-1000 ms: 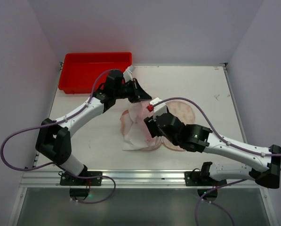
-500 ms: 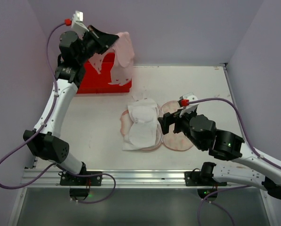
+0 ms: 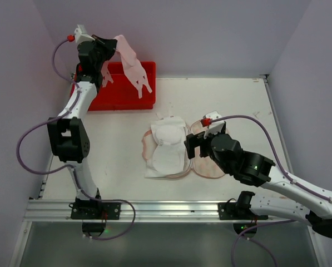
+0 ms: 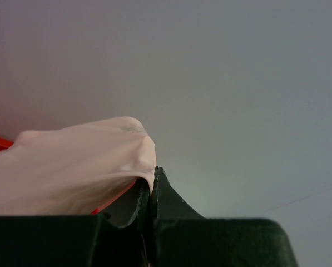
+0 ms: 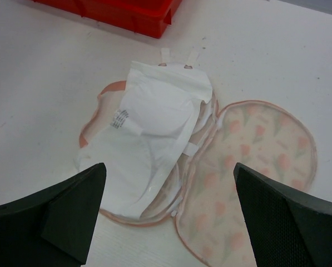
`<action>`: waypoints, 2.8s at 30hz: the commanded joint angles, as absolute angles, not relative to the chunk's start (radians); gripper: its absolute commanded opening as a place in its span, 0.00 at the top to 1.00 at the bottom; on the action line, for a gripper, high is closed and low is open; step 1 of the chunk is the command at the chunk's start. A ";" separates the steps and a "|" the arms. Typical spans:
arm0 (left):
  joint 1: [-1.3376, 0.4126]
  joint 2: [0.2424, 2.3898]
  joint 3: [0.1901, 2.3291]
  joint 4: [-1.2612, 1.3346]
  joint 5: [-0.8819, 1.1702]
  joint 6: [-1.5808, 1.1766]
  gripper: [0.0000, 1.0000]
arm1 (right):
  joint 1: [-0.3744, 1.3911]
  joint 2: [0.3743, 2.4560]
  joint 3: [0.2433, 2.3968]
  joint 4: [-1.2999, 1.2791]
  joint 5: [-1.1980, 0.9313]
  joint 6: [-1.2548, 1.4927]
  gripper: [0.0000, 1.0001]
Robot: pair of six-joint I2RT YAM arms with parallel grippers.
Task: Unzip the laundry bag and remove the bra
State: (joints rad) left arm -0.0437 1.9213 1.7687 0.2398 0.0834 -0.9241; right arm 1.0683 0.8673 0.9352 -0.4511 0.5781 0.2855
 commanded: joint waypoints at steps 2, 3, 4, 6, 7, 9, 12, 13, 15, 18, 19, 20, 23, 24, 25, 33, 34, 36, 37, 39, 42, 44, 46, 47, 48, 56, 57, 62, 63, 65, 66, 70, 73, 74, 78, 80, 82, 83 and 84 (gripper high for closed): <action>-0.031 2.081 1.838 0.393 0.104 -0.942 1.00 | 1.022 0.887 0.907 -0.397 0.529 0.313 0.01; -0.031 2.100 1.829 0.388 0.112 -0.946 1.00 | 1.019 0.893 0.905 -0.393 0.519 0.316 0.01; -0.031 2.126 1.810 0.388 0.107 -0.953 1.00 | 1.016 0.900 0.904 -0.396 0.520 0.319 0.01; -0.029 2.135 1.692 0.449 0.091 -0.965 1.00 | 1.008 0.919 0.896 -0.394 0.522 0.319 0.01; -0.031 2.140 1.653 0.466 0.075 -0.966 1.00 | 1.005 0.926 0.894 -0.393 0.520 0.318 0.01; -0.028 2.149 1.545 0.511 0.052 -0.951 0.88 | 0.999 0.951 0.891 -0.393 0.514 0.318 0.01; -0.023 2.157 1.482 0.480 0.026 -0.898 0.65 | 0.991 0.979 0.891 -0.388 0.489 0.321 0.01; -0.021 2.143 1.476 0.463 0.022 -0.887 0.62 | 0.989 0.983 0.890 -0.388 0.477 0.324 0.01; -0.015 2.112 1.454 0.427 0.011 -0.853 0.42 | 0.988 0.989 0.888 -0.387 0.468 0.328 0.01; -0.015 2.040 1.512 0.283 -0.073 -0.764 0.12 | 0.986 0.991 0.879 -0.383 0.457 0.330 0.01; -0.015 2.014 1.540 0.235 -0.090 -0.734 0.02 | 0.986 0.989 0.879 -0.383 0.456 0.331 0.01; -0.015 2.002 1.604 0.124 -0.107 -0.704 0.00 | 0.985 0.986 0.876 -0.383 0.456 0.333 0.01; -0.015 1.959 1.718 -0.137 -0.158 -0.620 0.00 | 0.985 0.974 0.861 -0.380 0.460 0.337 0.01; -0.021 1.945 1.732 -0.196 -0.166 -0.580 0.00 | 0.982 0.971 0.854 -0.379 0.462 0.341 0.01; -0.028 1.910 1.738 -0.245 -0.190 -0.562 0.00 | 0.980 0.968 0.848 -0.373 0.462 0.344 0.01; -0.237 1.637 1.398 -0.468 0.177 -0.502 0.00 | 0.956 0.942 0.798 -0.353 0.489 0.368 0.01; -0.265 1.602 1.353 -0.437 0.236 -0.505 0.01 | 0.956 0.939 0.786 -0.344 0.486 0.370 0.01; -0.358 1.591 1.261 -0.419 0.361 -0.517 0.02 | 0.953 0.928 0.772 -0.333 0.479 0.371 0.01; -0.385 1.592 1.220 -0.396 0.398 -0.515 0.02 | 0.953 0.925 0.764 -0.327 0.469 0.374 0.01; -0.445 1.609 1.194 -0.385 0.425 -0.517 0.02 | 0.953 0.917 0.756 -0.327 0.462 0.386 0.01; -0.465 1.650 1.161 -0.371 0.388 -0.523 0.03 | 0.953 0.896 0.742 -0.327 0.437 0.408 0.01; -0.468 1.678 1.155 -0.351 0.390 -0.534 0.04 | 0.953 0.864 0.727 -0.327 0.428 0.416 0.01; -0.477 1.715 1.163 -0.321 0.420 -0.540 0.07 | 0.953 0.833 0.713 -0.333 0.429 0.423 0.01; -0.494 1.727 1.167 -0.315 0.420 -0.546 0.09 | 0.953 0.824 0.709 -0.336 0.431 0.426 0.01; -0.503 1.753 1.175 -0.313 0.423 -0.546 0.12 | 0.953 0.816 0.707 -0.347 0.433 0.433 0.01; -0.575 1.781 1.172 -0.313 0.466 -0.572 0.47 | 0.953 0.779 0.693 -0.390 0.474 0.468 0.01; -0.578 1.761 1.167 -0.311 0.471 -0.575 0.58 | 0.953 0.778 0.692 -0.390 0.474 0.469 0.01; -0.583 1.666 1.163 -0.331 0.442 -0.589 0.90 | 0.953 0.779 0.695 -0.390 0.474 0.466 0.01; -0.583 1.643 1.181 -0.348 0.436 -0.588 0.97 | 0.953 0.781 0.696 -0.390 0.472 0.462 0.01; -0.581 1.625 1.209 -0.368 0.446 -0.581 1.00 | 0.953 0.781 0.699 -0.390 0.483 0.457 0.01; -0.581 1.609 1.241 -0.383 0.454 -0.580 1.00 | 0.953 0.779 0.699 -0.393 0.485 0.454 0.01; -0.578 1.580 1.346 -0.394 0.517 -0.580 1.00 | 0.953 0.756 0.701 -0.400 0.494 0.457 0.01; -0.537 1.563 1.440 -0.373 0.561 -0.609 1.00 | 0.953 0.721 0.698 -0.411 0.518 0.469 0.01; -0.488 1.560 1.459 -0.361 0.572 -0.645 1.00 | 0.953 0.713 0.698 -0.411 0.523 0.471 0.01; -0.324 1.540 1.546 -0.254 0.526 -0.759 1.00 | 0.953 0.664 0.693 -0.411 0.552 0.479 0.01; -0.246 1.537 1.575 -0.212 0.470 -0.823 1.00 | 0.953 0.652 0.695 -0.413 0.560 0.477 0.01; -0.169 1.549 1.623 -0.141 0.437 -0.870 1.00 | 0.953 0.652 0.699 -0.413 0.569 0.471 0.01; -0.144 1.555 1.638 -0.126 0.379 -0.912 1.00 | 0.953 0.652 0.701 -0.411 0.569 0.469 0.01; -0.120 1.569 1.657 -0.080 0.352 -0.934 1.00 | 0.953 0.656 0.701 -0.411 0.569 0.468 0.01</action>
State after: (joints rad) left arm -0.1730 1.5803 1.5822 -0.2272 0.4416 -0.8032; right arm 0.9550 0.6521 0.6960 -0.4126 0.5251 0.4561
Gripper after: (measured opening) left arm 0.025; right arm 0.986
